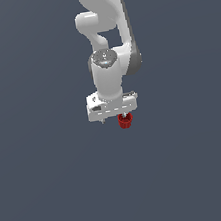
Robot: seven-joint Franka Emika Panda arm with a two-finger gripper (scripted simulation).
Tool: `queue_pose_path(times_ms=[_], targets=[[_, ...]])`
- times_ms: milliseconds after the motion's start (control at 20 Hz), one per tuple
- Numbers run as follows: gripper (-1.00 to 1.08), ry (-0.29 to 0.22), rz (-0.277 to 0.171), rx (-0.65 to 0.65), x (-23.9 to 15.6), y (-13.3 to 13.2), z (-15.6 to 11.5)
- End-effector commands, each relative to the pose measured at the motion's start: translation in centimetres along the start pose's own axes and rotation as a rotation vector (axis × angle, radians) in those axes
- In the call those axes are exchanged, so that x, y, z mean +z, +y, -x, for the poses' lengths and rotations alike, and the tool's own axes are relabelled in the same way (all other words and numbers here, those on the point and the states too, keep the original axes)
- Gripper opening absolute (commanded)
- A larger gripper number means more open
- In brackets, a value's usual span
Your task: Pick up the object and move it to a goal position.
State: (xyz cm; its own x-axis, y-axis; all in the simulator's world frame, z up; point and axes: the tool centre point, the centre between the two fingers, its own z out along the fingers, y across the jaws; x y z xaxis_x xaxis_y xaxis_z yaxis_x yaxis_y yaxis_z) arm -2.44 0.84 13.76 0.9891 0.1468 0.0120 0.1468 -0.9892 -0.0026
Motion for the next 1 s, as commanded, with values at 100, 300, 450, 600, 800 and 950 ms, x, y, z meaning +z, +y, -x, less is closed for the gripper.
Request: queue_pose_path(times_ms=[100,300,450,600,800,950], targets=[[1.0,-0.005,0.002,-0.159,1.6,-2.4,1.2],[1.0,-0.009,0.002,-0.275,2.7,-4.2,2.2],[1.0,-0.01,0.001,-0.341,3.3,-5.2,2.8],[1.0,-0.012,0.001,-0.388,3.7,-5.8,3.2],[1.0,-0.012,0.0,-0.421,4.0,-6.3,3.5],[1.0,-0.013,0.0,-0.419,4.0,-6.3,3.5]])
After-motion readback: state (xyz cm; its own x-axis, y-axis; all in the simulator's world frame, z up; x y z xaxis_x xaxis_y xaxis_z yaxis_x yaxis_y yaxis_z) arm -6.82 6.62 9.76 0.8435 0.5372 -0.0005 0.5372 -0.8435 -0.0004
